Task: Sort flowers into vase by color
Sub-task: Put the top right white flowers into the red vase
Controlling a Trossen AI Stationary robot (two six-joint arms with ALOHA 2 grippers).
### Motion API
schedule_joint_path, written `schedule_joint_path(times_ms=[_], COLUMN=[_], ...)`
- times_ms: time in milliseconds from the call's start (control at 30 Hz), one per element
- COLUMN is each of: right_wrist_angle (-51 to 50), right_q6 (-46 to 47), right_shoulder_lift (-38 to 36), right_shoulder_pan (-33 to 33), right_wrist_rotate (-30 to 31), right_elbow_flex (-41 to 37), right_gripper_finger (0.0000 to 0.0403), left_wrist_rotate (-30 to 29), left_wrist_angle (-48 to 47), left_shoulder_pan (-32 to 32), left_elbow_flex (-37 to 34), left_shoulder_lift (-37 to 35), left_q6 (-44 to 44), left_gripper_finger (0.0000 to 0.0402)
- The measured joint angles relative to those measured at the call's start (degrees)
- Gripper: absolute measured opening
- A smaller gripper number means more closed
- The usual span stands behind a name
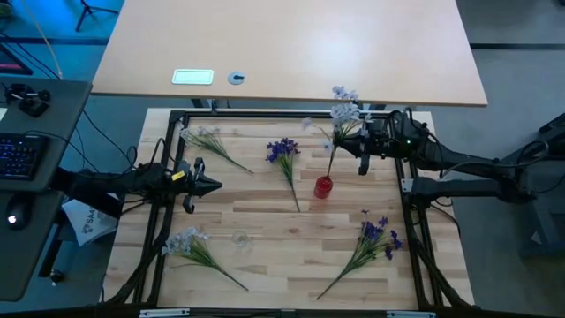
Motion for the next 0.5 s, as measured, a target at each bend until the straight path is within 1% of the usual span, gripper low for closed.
schedule_joint_path(times_ms=[333, 500], right_wrist_angle=[-0.35, -2.4], right_q6=[0.21, 0.38], right_shoulder_lift=[0.45, 0.9], right_shoulder_pan=[0.18, 0.88], right_wrist_rotate=[0.0, 0.07], right_elbow_flex=[0.02, 0.02], right_gripper_finger=[0.0001, 0.0022], left_wrist_rotate=[0.0, 0.0], left_wrist_angle=[0.02, 0.0], left_shoulder_pan=[0.02, 0.0], left_elbow_flex=[0.0, 0.0], left_shoulder_lift=[0.0, 0.0], left_q6=[0.0, 0.0], left_gripper_finger=[0.0, 0.0])
